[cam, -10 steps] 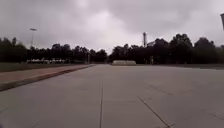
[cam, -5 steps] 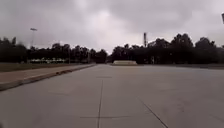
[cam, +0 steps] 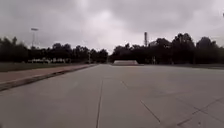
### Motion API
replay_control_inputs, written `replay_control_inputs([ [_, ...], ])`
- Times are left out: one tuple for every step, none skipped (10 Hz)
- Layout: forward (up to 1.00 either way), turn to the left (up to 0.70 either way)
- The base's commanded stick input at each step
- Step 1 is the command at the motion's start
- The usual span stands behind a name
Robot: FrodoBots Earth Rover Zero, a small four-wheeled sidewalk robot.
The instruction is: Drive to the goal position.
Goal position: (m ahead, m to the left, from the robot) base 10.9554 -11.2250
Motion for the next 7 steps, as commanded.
replay_control_inputs([
  [0.70, 0.00],
  [0.70, 0.00],
  [0.70, 0.00],
  [0.70, 0.00],
  [0.70, 0.00],
  [0.70, 0.00],
  [0.70, 0.00],
])
